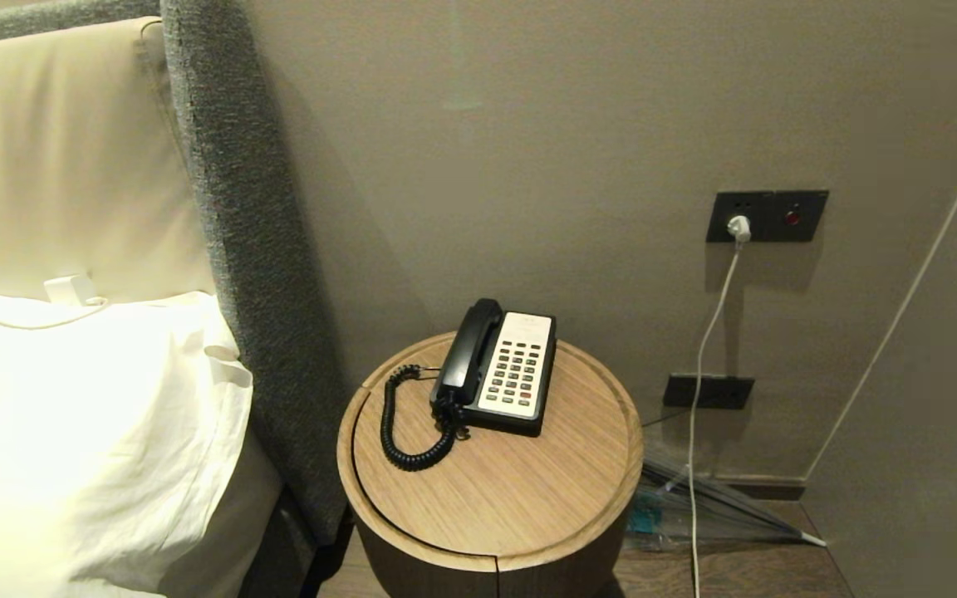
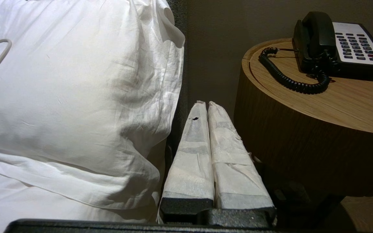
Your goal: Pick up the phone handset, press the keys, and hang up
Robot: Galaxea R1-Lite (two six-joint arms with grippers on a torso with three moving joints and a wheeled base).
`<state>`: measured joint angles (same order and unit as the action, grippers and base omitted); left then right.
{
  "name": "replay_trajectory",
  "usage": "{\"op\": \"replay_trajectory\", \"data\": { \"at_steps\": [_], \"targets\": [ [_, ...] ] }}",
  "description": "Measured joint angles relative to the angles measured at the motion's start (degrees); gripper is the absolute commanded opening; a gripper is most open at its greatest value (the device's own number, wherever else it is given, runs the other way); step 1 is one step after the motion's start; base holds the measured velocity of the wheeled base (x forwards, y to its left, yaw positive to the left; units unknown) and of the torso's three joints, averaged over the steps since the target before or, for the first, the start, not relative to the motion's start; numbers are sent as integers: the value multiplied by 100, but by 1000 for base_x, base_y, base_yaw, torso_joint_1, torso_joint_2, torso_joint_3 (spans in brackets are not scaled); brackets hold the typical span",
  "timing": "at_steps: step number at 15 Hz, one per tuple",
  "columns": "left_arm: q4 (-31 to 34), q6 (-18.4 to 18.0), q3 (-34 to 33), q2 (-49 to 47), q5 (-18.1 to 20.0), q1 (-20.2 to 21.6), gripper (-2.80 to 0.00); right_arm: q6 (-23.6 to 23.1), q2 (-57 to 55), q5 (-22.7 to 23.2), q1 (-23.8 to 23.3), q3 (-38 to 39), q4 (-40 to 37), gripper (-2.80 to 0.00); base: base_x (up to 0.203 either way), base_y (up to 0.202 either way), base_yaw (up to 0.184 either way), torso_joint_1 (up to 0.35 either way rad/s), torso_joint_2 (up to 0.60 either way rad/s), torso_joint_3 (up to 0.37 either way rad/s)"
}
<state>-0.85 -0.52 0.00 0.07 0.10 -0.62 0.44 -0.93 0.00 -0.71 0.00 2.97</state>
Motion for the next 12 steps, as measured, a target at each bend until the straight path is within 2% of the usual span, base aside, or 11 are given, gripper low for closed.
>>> {"op": "replay_trajectory", "data": {
  "at_steps": [12],
  "targets": [
    [0, 0, 0, 0, -1, 0, -280, 26, -6, -2, 0, 0, -9, -280, 0, 0, 0, 0, 0, 0]
  ]
}}
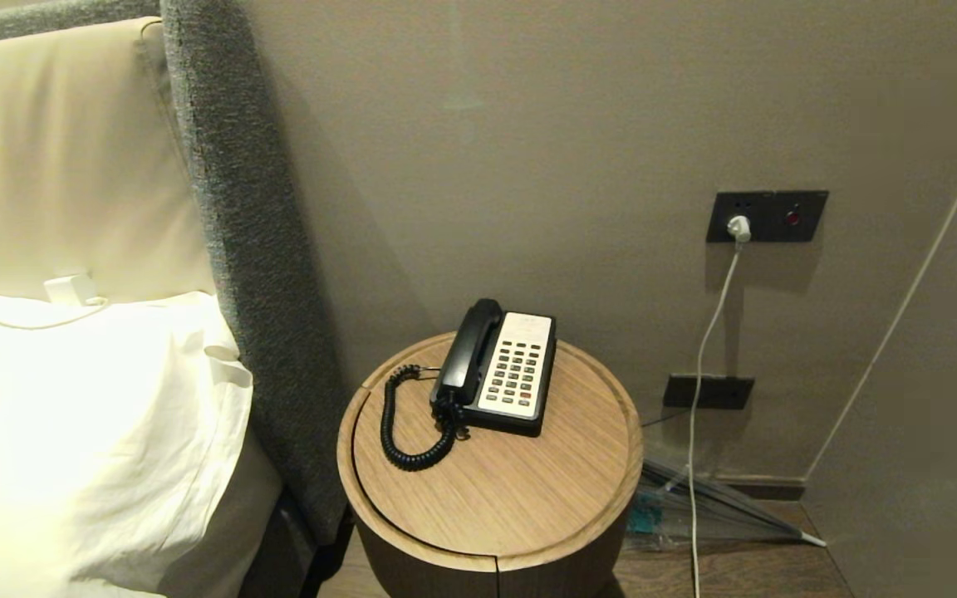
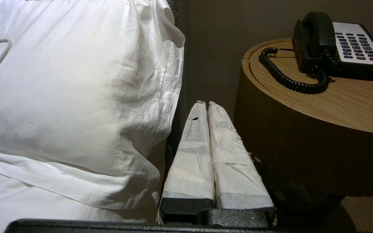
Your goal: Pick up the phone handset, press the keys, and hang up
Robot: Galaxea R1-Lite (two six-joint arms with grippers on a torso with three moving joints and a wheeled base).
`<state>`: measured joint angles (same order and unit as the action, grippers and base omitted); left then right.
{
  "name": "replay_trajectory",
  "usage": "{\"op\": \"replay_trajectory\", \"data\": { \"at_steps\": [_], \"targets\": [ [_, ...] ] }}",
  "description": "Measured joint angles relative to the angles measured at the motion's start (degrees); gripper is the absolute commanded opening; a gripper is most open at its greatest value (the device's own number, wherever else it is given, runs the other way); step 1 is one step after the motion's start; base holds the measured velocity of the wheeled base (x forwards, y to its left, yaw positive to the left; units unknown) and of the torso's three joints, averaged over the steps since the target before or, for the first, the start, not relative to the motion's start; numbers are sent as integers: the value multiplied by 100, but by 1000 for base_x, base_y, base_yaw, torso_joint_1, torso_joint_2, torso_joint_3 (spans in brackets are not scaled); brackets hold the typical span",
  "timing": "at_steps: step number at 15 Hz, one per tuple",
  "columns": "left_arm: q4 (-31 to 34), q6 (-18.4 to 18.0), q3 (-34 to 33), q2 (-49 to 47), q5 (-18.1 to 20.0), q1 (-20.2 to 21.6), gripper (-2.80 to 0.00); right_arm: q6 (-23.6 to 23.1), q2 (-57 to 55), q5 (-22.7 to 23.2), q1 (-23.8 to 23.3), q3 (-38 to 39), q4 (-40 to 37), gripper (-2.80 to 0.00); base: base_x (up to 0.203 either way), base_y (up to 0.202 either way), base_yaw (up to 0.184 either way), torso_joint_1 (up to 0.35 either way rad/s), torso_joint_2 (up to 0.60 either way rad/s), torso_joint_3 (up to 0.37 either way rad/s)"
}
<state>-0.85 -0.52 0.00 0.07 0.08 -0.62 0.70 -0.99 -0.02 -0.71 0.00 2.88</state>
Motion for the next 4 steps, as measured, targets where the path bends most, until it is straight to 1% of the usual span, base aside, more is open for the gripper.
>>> {"op": "replay_trajectory", "data": {
  "at_steps": [4],
  "targets": [
    [0, 1, 0, 0, 1, 0, -280, -2, -2, 2, 0, 0, 9, -280, 0, 0, 0, 0, 0, 0]
  ]
}}
